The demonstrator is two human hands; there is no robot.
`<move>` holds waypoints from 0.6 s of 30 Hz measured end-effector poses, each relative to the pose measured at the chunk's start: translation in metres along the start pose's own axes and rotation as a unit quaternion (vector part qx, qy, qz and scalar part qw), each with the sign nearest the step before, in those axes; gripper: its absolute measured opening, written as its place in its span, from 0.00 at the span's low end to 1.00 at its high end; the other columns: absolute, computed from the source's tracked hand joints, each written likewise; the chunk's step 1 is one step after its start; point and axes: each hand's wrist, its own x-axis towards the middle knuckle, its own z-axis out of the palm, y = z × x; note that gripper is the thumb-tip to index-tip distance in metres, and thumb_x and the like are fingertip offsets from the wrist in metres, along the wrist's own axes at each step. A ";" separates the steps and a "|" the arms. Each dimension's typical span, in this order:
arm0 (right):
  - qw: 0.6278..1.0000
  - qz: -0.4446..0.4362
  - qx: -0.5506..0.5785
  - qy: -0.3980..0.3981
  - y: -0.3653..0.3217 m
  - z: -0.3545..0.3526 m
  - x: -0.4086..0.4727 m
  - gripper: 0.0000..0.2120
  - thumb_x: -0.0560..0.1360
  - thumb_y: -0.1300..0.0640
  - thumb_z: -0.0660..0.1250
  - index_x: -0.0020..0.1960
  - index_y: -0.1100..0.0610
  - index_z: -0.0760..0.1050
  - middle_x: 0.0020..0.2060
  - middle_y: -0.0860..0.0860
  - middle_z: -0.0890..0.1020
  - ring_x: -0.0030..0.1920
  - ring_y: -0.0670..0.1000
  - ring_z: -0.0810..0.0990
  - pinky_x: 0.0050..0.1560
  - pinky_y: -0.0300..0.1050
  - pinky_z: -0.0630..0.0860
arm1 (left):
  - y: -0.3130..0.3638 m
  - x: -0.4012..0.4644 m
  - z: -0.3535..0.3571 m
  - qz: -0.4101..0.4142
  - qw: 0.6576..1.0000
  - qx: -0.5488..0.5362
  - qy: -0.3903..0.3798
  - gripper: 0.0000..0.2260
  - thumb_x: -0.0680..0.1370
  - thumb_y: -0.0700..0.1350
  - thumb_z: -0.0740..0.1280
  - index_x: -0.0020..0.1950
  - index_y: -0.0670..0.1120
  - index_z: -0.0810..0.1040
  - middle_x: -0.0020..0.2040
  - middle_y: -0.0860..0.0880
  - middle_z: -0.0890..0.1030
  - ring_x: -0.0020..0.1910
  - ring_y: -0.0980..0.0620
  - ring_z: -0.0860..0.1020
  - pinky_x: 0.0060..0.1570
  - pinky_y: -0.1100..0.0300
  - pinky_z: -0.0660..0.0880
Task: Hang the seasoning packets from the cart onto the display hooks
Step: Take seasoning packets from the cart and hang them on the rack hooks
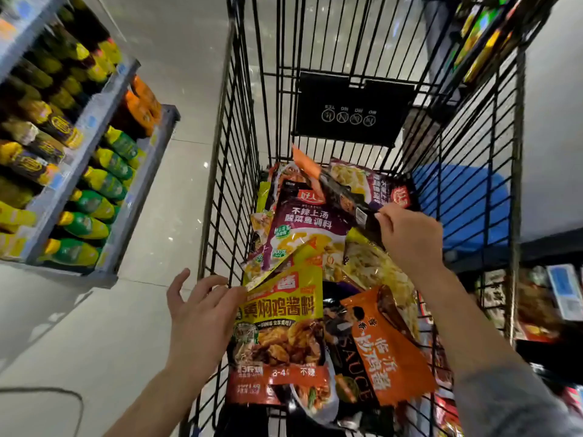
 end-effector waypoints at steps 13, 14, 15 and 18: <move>0.997 0.030 -0.033 -0.069 -0.099 -0.086 -0.206 0.15 0.58 0.61 0.78 0.26 0.54 0.71 0.19 0.49 0.68 0.17 0.51 0.67 0.19 0.35 0.53 | -0.001 0.000 -0.006 0.046 0.998 -0.027 0.022 0.07 0.72 0.44 0.65 0.40 0.46 0.82 0.35 0.49 0.83 0.45 0.44 0.81 0.61 0.46 0.58; 0.992 0.035 -0.037 -0.118 -0.113 -0.069 -0.212 0.15 0.55 0.59 0.79 0.26 0.53 0.72 0.19 0.48 0.69 0.17 0.50 0.69 0.19 0.35 0.55 | -0.001 0.001 -0.005 0.056 0.998 -0.026 0.026 0.05 0.71 0.43 0.66 0.40 0.46 0.82 0.35 0.49 0.83 0.46 0.44 0.81 0.62 0.46 0.57; 0.986 0.041 -0.033 -0.157 -0.124 -0.052 -0.214 0.14 0.54 0.58 0.79 0.26 0.53 0.73 0.19 0.48 0.70 0.17 0.49 0.69 0.18 0.35 0.57 | -0.001 0.000 -0.005 0.054 0.998 -0.031 0.018 0.04 0.71 0.42 0.67 0.40 0.46 0.82 0.35 0.49 0.83 0.46 0.44 0.81 0.62 0.46 0.57; 0.977 0.043 -0.013 -0.208 -0.140 -0.020 -0.212 0.11 0.54 0.57 0.78 0.28 0.55 0.76 0.18 0.49 0.72 0.15 0.49 0.69 0.18 0.31 0.51 | -0.003 0.000 -0.003 0.062 0.997 -0.041 0.024 0.05 0.71 0.43 0.67 0.42 0.47 0.82 0.37 0.50 0.83 0.48 0.45 0.80 0.63 0.46 0.56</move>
